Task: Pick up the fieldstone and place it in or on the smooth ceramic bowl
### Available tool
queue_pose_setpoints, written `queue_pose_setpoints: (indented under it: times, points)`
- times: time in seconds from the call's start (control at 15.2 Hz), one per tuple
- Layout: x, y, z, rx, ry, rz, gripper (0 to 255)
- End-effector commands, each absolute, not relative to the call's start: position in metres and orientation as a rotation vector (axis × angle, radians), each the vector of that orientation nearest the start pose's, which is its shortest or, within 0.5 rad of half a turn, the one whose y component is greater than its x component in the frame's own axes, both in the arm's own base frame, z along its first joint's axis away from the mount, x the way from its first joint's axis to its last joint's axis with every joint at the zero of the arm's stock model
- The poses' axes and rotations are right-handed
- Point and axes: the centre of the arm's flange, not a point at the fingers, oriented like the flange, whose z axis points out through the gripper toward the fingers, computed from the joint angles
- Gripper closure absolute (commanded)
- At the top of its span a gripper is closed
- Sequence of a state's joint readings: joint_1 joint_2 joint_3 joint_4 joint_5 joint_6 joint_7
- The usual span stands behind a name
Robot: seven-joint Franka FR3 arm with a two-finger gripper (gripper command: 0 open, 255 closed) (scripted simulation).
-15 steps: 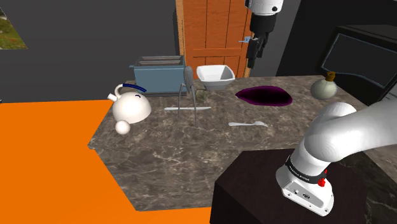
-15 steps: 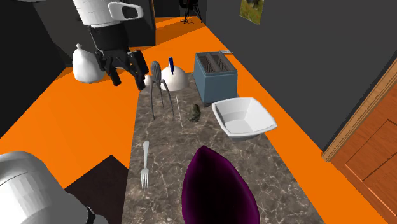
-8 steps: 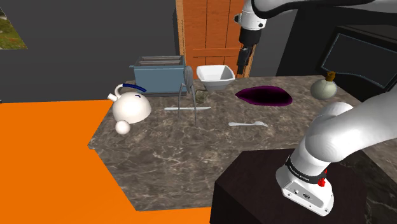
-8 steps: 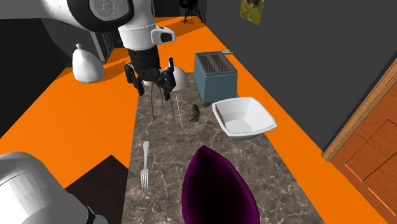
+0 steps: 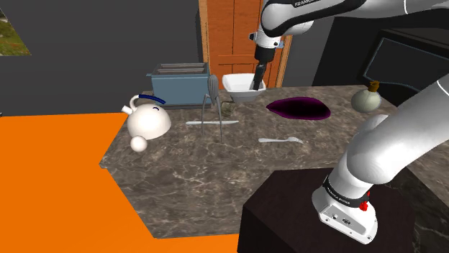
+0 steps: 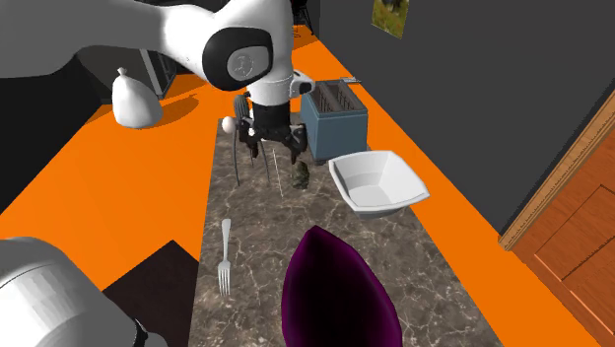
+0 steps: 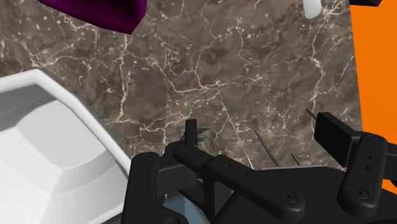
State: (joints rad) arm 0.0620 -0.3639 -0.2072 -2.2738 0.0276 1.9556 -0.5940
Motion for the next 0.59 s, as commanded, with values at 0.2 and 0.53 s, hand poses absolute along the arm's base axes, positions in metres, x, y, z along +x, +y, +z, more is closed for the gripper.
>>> queue_pose_setpoints:
  times: [0.2,0.53]
  points:
    - [0.491,-0.082,0.454,-2.890,-0.800,-0.142,0]
    - [0.542,-0.087,0.410,-2.792,-0.907,-0.171,0]
